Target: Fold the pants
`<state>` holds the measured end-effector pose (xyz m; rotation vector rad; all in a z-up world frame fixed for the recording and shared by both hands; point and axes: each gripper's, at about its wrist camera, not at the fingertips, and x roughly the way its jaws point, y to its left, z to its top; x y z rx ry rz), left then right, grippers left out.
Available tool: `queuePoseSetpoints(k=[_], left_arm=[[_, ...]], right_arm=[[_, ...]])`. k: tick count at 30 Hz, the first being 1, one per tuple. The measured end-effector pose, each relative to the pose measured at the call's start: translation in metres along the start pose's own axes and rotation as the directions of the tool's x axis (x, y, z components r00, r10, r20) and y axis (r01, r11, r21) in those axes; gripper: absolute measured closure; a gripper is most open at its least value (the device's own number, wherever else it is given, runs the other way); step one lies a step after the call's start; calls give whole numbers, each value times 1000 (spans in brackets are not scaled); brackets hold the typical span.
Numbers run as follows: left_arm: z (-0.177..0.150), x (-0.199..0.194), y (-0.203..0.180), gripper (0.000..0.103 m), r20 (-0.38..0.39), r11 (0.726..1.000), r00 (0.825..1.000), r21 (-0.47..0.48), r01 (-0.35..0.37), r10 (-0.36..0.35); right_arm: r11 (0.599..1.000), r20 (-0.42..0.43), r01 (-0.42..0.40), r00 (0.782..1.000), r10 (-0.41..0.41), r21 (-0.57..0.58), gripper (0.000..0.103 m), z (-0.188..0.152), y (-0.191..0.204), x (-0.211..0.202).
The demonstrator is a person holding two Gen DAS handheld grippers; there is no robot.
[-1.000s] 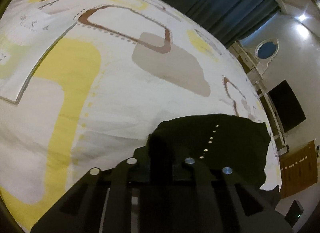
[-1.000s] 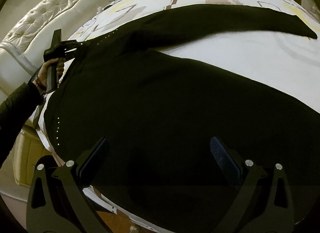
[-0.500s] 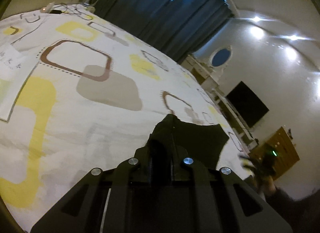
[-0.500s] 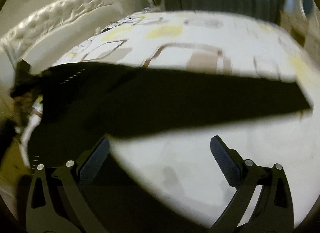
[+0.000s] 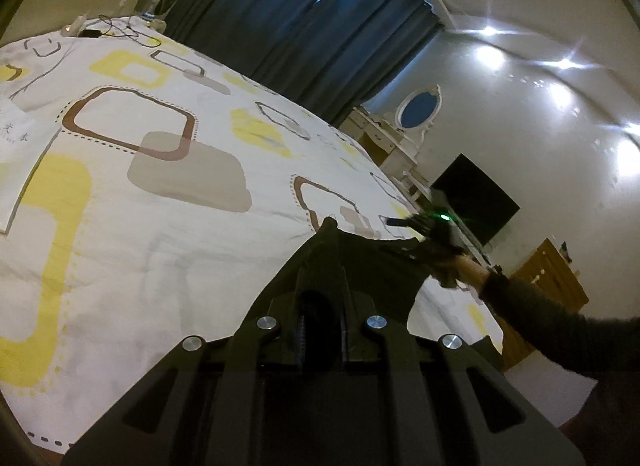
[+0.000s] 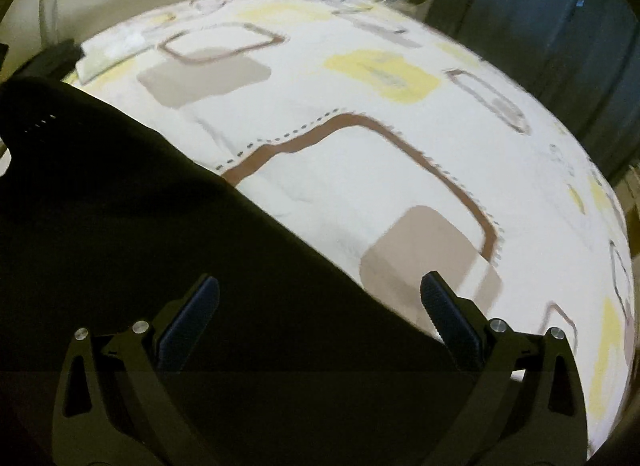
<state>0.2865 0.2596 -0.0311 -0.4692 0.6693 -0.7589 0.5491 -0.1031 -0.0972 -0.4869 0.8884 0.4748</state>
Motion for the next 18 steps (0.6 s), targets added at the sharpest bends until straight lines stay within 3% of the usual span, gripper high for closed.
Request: queuePoseSetpoints(k=[6, 10, 15, 17, 18], left_arm=[[-6, -5, 0, 91, 18, 1000, 1000, 3, 16, -16], [-11, -6, 5, 91, 31, 1000, 999, -12, 20, -19], [-13, -9, 11, 91, 47, 1000, 999, -29, 9, -7], [-13, -9, 13, 91, 51, 999, 999, -39, 9, -7], [-13, -9, 14, 91, 52, 999, 999, -38, 3, -1]], right_arm=[[995, -66, -63, 996, 58, -79, 2, 10, -4, 33], [985, -54, -97, 994, 90, -141, 2, 11, -3, 31], [966, -100, -224, 972, 212, -126, 2, 11, -4, 37], [960, -100, -263, 962, 254, -92, 9, 14, -7, 39], [957, -108, -278, 957, 268, -84, 18, 16, -7, 41]])
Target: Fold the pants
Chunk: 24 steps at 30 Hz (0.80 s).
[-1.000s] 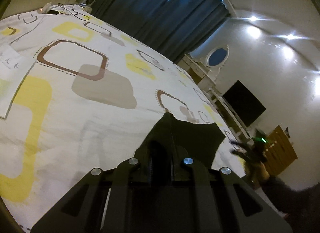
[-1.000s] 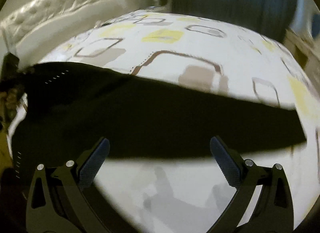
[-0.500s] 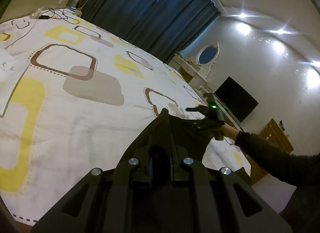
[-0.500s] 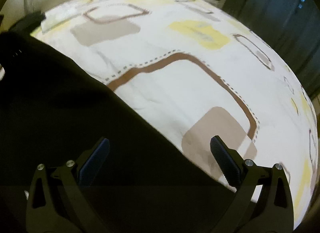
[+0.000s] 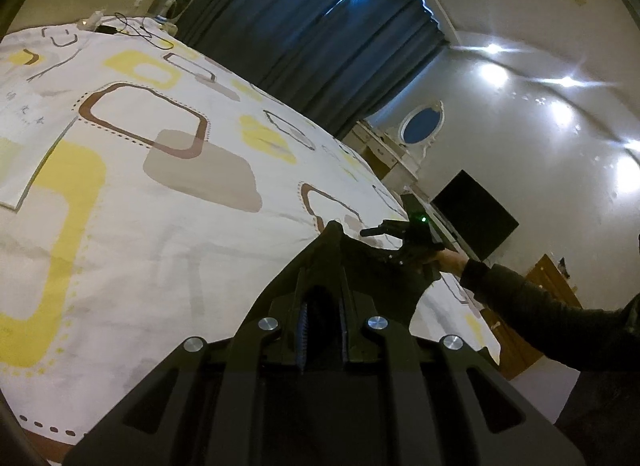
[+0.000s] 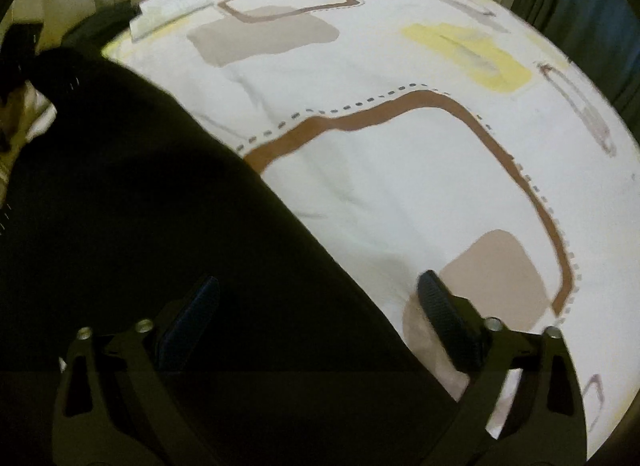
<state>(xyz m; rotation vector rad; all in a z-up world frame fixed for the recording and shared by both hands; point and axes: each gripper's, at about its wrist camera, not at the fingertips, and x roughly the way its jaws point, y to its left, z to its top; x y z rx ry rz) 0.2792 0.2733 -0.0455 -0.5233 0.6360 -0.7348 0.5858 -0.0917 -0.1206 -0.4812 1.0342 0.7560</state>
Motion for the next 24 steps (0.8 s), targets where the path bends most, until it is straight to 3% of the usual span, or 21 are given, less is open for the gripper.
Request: queuePoseSetpoints(k=[1, 2, 9, 11, 13, 16, 20, 24], left_arm=[[0, 0, 0, 91, 0, 1000, 1000, -1, -2, 2], [0, 0, 1, 91, 1, 1000, 1000, -4, -3, 3], [1, -9, 4, 91, 19, 1000, 1000, -8, -7, 7], [0, -6, 6, 91, -7, 999, 999, -5, -36, 36], [-1, -1, 6, 91, -36, 997, 997, 17, -71, 72], [-4, 9, 11, 91, -76, 993, 991, 25, -112, 114], [-3, 23, 19, 91, -124, 990, 982, 33, -138, 141], [0, 31, 21, 89, -129, 975, 967, 68, -213, 220]], right_arm=[[1000, -19, -14, 1000, 14, -4, 34, 2, 1, 4], [1000, -36, -20, 999, 20, -10, 37, 2, 2, 7], [998, -93, -45, 995, 48, 36, 38, 4, -7, 14], [997, -99, -42, 994, 48, 59, 51, 3, -9, 12], [999, -97, -14, 995, 18, 51, 74, 3, -5, 7], [999, -83, 53, 995, -52, 8, 88, 1, 7, -1], [993, -26, 115, 993, -115, 8, 92, -6, 20, -12], [992, 2, 124, 992, -125, 21, 92, -13, 27, -17]])
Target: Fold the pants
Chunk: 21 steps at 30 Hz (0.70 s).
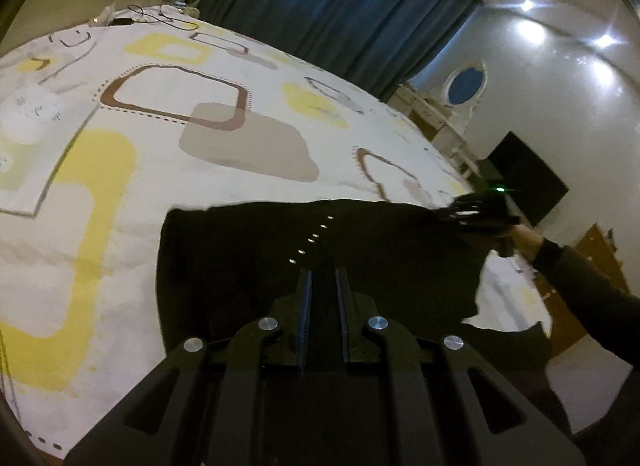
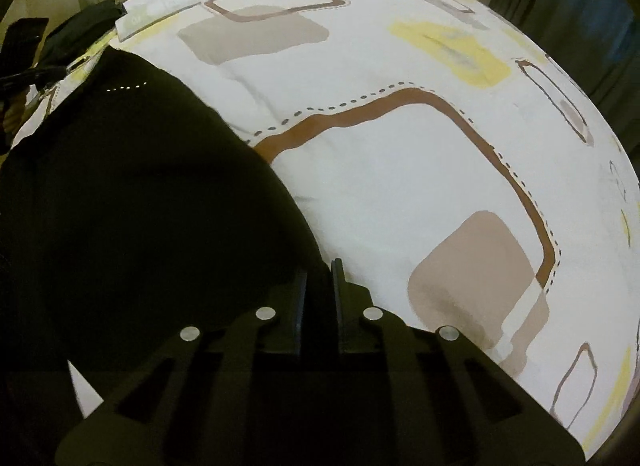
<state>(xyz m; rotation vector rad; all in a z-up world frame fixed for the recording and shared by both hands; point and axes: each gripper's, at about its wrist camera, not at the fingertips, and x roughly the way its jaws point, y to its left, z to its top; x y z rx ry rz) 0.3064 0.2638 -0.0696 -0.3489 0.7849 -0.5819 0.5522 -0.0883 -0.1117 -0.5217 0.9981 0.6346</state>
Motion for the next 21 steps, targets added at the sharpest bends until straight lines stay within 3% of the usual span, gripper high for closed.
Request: queuePoseSetpoints(k=[2, 4, 5, 6, 11, 13, 19, 20, 21], left_arm=[[0, -1, 2, 79, 6, 999, 999, 7, -40, 40], [-1, -6, 8, 57, 38, 997, 997, -3, -71, 71], [0, -9, 13, 37, 55, 997, 996, -19, -76, 77], [3, -11, 22, 29, 70, 997, 996, -42, -58, 61], [18, -4, 60, 29, 53, 994, 997, -103, -47, 53], [21, 7, 70, 29, 5, 991, 999, -126, -36, 37], [24, 37, 58, 29, -87, 997, 994, -48, -68, 64], [26, 44, 58, 38, -113, 995, 990, -51, -85, 79], [27, 49, 59, 70, -128, 994, 988, -53, -97, 90]], right_arm=[[1000, 10, -4, 1000, 4, 8, 92, -3, 0, -2], [1000, 15, -1, 1000, 1, 9, 92, -5, 1, -2], [1000, 15, -1, 1000, 1, 8, 92, -4, 2, -2], [1000, 16, 1, 1000, -1, 7, 93, -5, 2, -2], [1000, 25, -2, 1000, 2, 14, 93, -7, 3, -4], [1000, 25, -4, 1000, 3, 17, 93, -7, 4, -3], [1000, 26, 2, 1000, -2, 20, 93, -9, 6, -3], [1000, 26, 6, 1000, -6, 18, 93, -9, 7, -4], [1000, 27, 9, 1000, -10, 16, 93, -9, 8, -5]])
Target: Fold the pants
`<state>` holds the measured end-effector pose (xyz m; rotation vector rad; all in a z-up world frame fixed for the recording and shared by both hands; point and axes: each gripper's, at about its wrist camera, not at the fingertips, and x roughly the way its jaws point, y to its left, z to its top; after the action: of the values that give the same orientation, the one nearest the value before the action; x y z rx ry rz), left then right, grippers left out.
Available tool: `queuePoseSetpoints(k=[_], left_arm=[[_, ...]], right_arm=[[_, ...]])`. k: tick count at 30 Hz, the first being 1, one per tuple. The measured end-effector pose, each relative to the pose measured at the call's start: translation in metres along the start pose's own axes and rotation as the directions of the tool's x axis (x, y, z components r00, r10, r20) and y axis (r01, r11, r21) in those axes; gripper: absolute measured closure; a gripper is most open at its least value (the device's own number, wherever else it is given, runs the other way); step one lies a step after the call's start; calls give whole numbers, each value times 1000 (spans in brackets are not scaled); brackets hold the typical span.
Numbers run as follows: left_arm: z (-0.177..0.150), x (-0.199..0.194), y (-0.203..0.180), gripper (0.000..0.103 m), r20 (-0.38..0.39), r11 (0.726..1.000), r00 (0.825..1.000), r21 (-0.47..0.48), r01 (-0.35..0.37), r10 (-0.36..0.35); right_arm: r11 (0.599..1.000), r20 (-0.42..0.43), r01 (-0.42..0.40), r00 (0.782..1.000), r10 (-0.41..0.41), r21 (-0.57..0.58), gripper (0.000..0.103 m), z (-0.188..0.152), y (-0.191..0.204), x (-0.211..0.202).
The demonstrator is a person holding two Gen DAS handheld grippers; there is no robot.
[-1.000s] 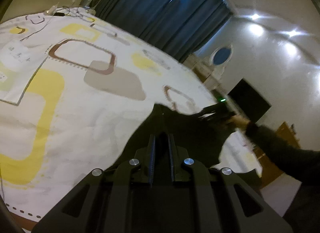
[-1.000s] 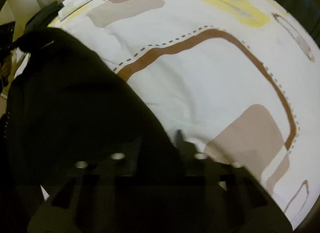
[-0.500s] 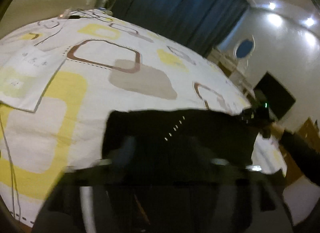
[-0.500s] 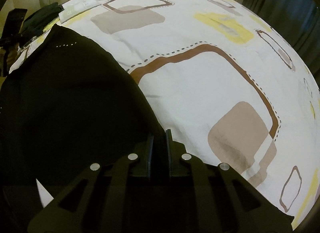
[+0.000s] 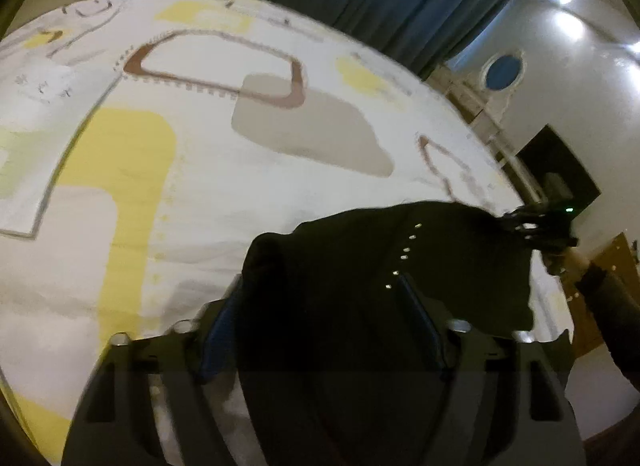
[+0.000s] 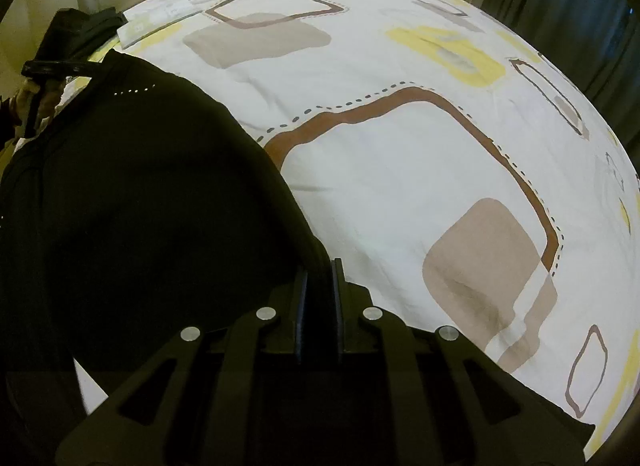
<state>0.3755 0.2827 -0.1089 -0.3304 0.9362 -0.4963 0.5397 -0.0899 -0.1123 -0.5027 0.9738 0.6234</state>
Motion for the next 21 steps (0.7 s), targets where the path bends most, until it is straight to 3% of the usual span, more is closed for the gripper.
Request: queuePoseSetpoints(k=[1, 3, 6, 10, 15, 21], left_arm=[[2, 7, 2, 83, -25, 1000, 1000, -8, -15, 15], [3, 12, 2, 91, -40, 1000, 999, -11, -12, 12], [3, 7, -2, 94, -31, 1000, 999, 2, -24, 24], [4, -19, -10, 95, 46, 999, 998, -4, 46, -46], [-5, -66, -29, 95, 140, 984, 974, 33, 177, -180], [-35, -107, -53, 95, 162, 962, 948, 73, 264, -273]], right_arm=[[1000, 4, 5, 1000, -5, -3, 93, 0, 2, -2], [1000, 13, 13, 1000, -13, -7, 94, -2, 5, -7], [999, 41, 36, 999, -35, -2, 95, -6, 10, -21], [998, 86, 62, 994, -63, 18, 95, -16, 20, -47], [993, 158, 104, 981, -111, 51, 95, -45, 49, -101], [982, 231, 168, 956, -182, 82, 95, -89, 103, -162]])
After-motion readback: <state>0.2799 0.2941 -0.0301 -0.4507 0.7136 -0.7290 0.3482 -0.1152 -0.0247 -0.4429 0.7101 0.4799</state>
